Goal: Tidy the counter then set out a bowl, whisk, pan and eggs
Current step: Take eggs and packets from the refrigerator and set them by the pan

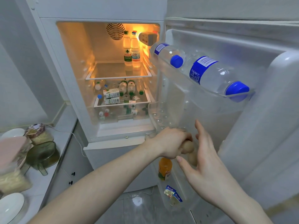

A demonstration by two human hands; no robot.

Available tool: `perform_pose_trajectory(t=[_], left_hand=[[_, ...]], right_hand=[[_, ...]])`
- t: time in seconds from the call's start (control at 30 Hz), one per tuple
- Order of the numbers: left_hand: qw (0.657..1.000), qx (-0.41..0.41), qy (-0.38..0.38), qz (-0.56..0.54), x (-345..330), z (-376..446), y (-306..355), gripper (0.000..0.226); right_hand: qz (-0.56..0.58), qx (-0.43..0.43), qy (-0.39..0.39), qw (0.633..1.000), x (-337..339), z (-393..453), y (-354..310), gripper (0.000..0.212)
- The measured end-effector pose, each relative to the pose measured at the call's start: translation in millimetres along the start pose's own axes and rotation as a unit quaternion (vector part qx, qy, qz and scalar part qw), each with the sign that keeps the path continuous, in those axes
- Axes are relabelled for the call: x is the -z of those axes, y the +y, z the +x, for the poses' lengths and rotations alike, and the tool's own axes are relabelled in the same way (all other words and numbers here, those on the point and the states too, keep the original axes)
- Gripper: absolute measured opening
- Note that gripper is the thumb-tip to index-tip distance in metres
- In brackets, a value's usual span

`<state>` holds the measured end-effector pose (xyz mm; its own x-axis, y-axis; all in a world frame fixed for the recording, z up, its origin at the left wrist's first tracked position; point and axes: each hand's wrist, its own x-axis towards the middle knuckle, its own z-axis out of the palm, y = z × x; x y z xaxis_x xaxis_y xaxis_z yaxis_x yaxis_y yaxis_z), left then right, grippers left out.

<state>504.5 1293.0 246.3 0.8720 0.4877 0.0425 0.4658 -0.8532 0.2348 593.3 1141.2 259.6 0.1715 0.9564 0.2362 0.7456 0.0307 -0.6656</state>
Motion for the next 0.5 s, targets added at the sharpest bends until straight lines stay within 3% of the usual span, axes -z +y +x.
perform_pose_trajectory(t=[0.2, 0.37, 0.5], left_hand=[[0.996, 0.056, 0.073, -0.011, 5, -18, -17, 0.04], [0.979, 0.087, 0.169, -0.076, 12, -50, -28, 0.032], [0.968, 0.107, 0.202, -0.106, 18, -75, -32, 0.031]], right_hand=[[-0.03, -0.013, -0.014, 0.999, 1, 4, -4, 0.104], [-0.112, -0.055, -0.09, 0.988, 4, 13, -10, 0.101], [-0.178, -0.077, -0.146, 0.97, 10, 22, -20, 0.09]])
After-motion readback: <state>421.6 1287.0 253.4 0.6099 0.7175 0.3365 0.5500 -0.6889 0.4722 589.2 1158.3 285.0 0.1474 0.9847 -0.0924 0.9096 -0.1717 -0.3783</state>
